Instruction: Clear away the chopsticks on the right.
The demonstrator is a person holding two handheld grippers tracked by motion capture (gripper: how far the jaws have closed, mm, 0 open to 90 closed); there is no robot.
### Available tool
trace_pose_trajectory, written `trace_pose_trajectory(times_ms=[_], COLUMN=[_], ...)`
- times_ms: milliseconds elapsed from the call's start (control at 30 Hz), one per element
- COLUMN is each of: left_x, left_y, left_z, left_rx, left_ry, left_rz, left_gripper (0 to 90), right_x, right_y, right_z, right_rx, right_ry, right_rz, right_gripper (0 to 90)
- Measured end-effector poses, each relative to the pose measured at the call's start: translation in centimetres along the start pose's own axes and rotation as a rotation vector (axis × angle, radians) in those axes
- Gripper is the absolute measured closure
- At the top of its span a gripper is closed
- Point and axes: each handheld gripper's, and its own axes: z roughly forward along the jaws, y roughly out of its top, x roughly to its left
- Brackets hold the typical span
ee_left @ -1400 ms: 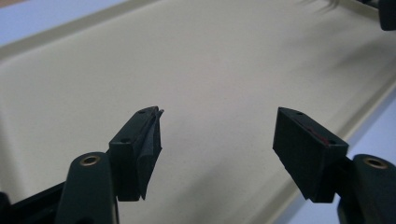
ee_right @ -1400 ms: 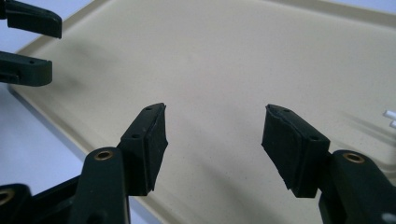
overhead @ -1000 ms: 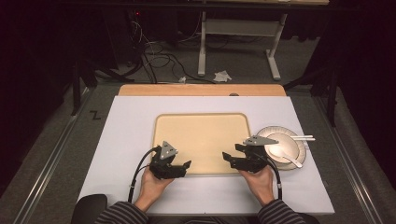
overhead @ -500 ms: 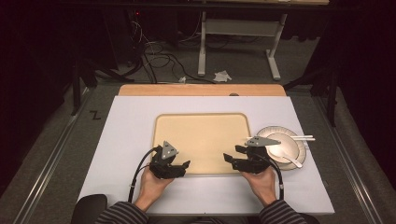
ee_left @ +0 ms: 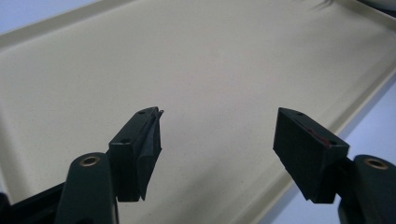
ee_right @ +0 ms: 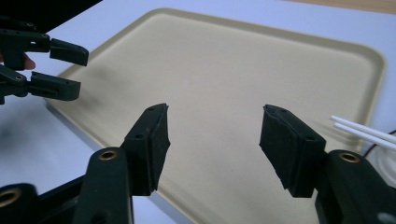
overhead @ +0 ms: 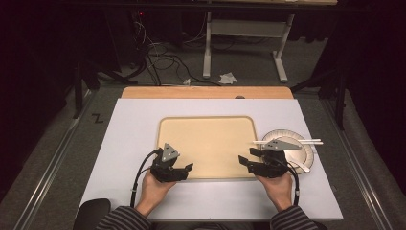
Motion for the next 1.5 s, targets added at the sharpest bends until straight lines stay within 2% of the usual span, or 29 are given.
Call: trace_pose_trajectory(times_ms=[67,100,267,467,600,633,767,800,900,933,1033,1233,1467,1500], left_x=[0.0,0.0,0.3,0.5,0.6,0.7,0.8,0.8,0.8,0.8,0.8,0.8,0.7,0.8], left_y=[0.1,0.1,0.5,0.6,0.7,0.8,0.9,0.9,1.2,1.3,1.4,1.4,1.6,1.6], left_z=[-0.1,-0.1,-0.1,-0.2,-0.2,-0.2,-0.2,-0.2,-0.3,-0.4,-0.5,-0.4,-0.6,-0.5], left_rx=[-0.007,-0.006,-0.007,-0.008,-0.009,-0.012,-0.01,-0.006,0.002,0.002,-0.001,-0.01,-0.031,-0.03], left_ry=[-0.007,-0.005,-0.002,0.0,-0.002,0.003,0.002,0.001,-0.015,-0.015,-0.018,-0.01,-0.006,-0.004], left_rz=[0.004,0.005,-0.022,-0.017,-0.025,-0.031,-0.029,-0.035,-0.085,-0.078,-0.078,-0.081,-0.072,-0.07], left_gripper=[32.9,32.9,33.0,33.4,33.5,33.5,33.5,33.6,34.4,34.3,33.9,33.4,33.2,31.9], right_x=[0.0,0.0,-0.3,-1.3,-1.4,-1.7,-2.1,-2.3,-2.3,-2.4,-2.8,-4.4,-5.1,-5.7], right_y=[0.0,0.0,0.1,-0.1,-0.2,-0.2,-0.2,-0.1,-0.1,0.0,0.2,-0.2,-0.3,-0.3], right_z=[0.0,-0.2,-0.8,-2.6,-3.2,-3.3,-3.6,-3.7,-4.3,-4.5,-5.7,-7.5,-8.9,-9.4], right_rx=[0.002,-0.007,-0.01,-0.045,-0.043,-0.034,-0.032,-0.038,-0.043,-0.051,-0.07,-0.073,-0.098,-0.099], right_ry=[-0.003,0.008,0.015,-0.024,-0.042,-0.028,-0.026,-0.025,-0.021,-0.014,-0.005,-0.054,-0.067,-0.06], right_rz=[-0.004,-0.006,-0.01,0.003,-0.012,0.005,0.017,0.011,0.015,-0.002,0.007,0.017,-0.003,-0.004], right_gripper=[45.6,49.3,51.8,54.9,54.4,53.0,51.7,51.4,47.7,47.7,47.3,51.8,57.2,58.5])
